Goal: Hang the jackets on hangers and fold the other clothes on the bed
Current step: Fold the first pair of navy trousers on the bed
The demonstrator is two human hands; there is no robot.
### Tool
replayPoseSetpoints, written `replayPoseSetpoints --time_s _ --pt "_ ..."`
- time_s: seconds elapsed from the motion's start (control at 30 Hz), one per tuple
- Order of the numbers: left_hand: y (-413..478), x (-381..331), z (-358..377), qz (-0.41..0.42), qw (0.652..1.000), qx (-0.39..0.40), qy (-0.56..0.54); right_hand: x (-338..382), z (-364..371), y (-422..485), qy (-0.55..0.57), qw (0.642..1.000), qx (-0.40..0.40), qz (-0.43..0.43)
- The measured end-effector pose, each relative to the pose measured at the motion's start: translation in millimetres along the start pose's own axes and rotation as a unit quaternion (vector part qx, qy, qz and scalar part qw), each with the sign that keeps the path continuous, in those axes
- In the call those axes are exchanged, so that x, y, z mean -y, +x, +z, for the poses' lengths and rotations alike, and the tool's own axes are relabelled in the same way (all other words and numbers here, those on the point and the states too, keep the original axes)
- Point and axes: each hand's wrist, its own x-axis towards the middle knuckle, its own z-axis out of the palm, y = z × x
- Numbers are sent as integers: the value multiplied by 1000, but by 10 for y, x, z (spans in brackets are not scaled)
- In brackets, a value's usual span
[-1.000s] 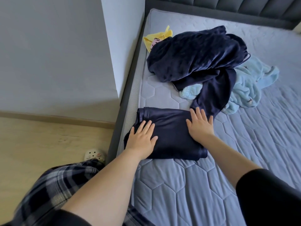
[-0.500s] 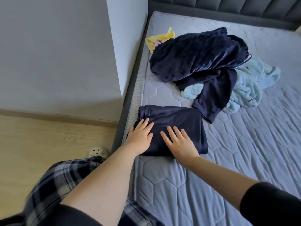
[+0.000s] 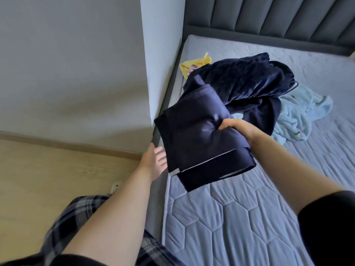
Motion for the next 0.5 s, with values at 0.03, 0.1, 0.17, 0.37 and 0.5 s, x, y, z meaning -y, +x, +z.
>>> replayPoseSetpoints --time_s 0.03,0.1,0.17,0.37,0.5 --pt "-6 17 5 -25 999 42 -13 -40 -44 14 39 999 11 -5" --pt "-22 46 29 -71 989 122 -33 -229 -109 42 76 997 10 8" --pt "-32 107 48 -127 984 120 -31 -587 -182 83 77 995 -7 66" --pt "55 357 32 -139 976 0 170 -1327 -276 149 -41 975 -71 206" --pt "114 393 118 -82 952 -23 293 -1292 -184 294 -252 953 -162 39"
